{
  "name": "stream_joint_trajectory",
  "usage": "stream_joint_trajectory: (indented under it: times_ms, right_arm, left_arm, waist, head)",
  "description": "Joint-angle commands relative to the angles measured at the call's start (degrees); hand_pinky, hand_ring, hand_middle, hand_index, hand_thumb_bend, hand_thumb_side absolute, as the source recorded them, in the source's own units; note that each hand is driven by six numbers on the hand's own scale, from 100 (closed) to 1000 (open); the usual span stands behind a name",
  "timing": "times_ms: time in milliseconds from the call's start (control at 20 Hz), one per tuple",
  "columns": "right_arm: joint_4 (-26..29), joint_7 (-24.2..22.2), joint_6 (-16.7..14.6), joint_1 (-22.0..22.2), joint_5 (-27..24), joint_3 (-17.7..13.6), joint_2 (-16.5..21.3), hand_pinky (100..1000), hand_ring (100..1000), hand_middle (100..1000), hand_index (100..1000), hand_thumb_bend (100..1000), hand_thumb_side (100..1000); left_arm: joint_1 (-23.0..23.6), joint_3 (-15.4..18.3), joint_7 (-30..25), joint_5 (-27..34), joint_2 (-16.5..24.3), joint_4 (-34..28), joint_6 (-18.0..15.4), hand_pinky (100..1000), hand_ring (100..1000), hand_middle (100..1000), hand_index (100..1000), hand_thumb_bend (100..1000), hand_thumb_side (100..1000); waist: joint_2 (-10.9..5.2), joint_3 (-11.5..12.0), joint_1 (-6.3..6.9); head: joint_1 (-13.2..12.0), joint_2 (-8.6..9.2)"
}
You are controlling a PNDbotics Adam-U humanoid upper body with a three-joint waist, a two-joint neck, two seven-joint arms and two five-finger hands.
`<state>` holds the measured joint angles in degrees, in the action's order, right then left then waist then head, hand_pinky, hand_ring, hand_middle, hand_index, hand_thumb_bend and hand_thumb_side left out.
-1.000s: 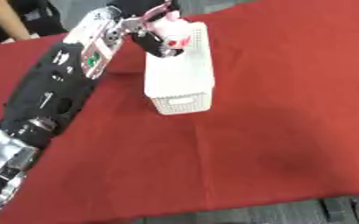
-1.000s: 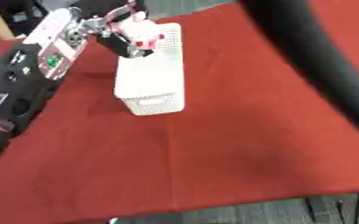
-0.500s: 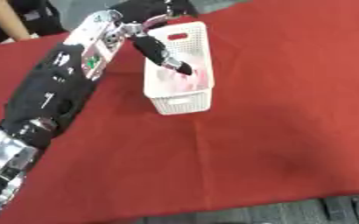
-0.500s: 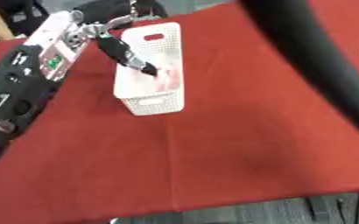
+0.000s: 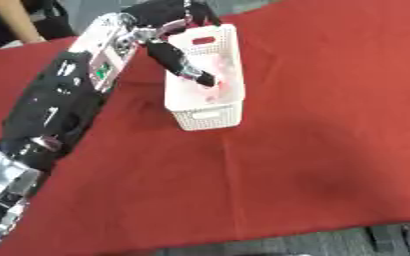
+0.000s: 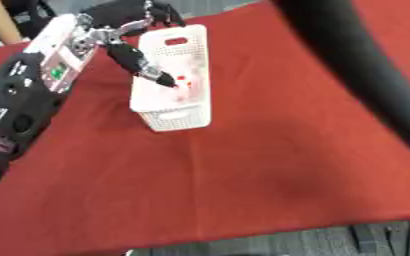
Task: Pick up objects on the table and place them in the box.
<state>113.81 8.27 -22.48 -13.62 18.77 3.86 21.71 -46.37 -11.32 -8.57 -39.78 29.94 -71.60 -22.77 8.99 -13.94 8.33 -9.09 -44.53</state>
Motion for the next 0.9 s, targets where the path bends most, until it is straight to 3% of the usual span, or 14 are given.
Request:
stream_joint_trajectory:
  times_ms: [50, 250, 400, 600, 900]
  right_arm:
    - [0.8, 0.1, 0.0, -0.7, 0.1, -0.2, 0.3, 629, 737, 805, 730, 119, 769]
    - [0.8, -0.1, 0.0, -0.8, 0.1, -0.2, 0.2, 630, 738, 805, 730, 121, 768]
    - [0.8, -0.1, 0.0, -0.8, 0.3, -0.3, 0.2, 630, 738, 805, 730, 122, 768]
    - [0.8, 0.0, -0.2, -0.8, 0.6, -0.4, 0.0, 631, 739, 806, 730, 124, 768]
    - [0.8, 0.3, -0.3, -0.9, 1.1, -0.5, -0.4, 631, 739, 806, 731, 124, 767]
  left_arm:
    - [1.8, 1.1, 3.9, 9.7, 4.1, -4.3, 2.0, 493, 721, 776, 894, 636, 901]
    - [8.1, 2.7, 7.2, 23.0, 7.3, -11.9, 4.9, 457, 713, 783, 900, 604, 900]
    - [13.9, 5.8, 11.1, 28.1, 8.4, -19.7, 6.4, 470, 721, 789, 898, 603, 884]
    - [20.5, 9.9, 17.5, 28.3, 6.8, -28.9, 8.2, 509, 745, 804, 903, 596, 872]
    - [27.0, 13.0, 26.1, 24.7, -0.2, -37.4, 9.2, 532, 758, 813, 903, 573, 873]
  waist:
    - [-0.54, 0.5, -0.64]
    - [0.08, 1.3, -0.96]
    - [0.74, 2.0, -1.58]
    - [1.64, 3.1, -2.52]
    - [2.84, 4.4, -3.97]
  head:
    - [0.4, 0.41]
    - [0.8, 0.41]
    - [1.2, 0.41]
    - [1.2, 0.41]
    - [1.0, 0.41]
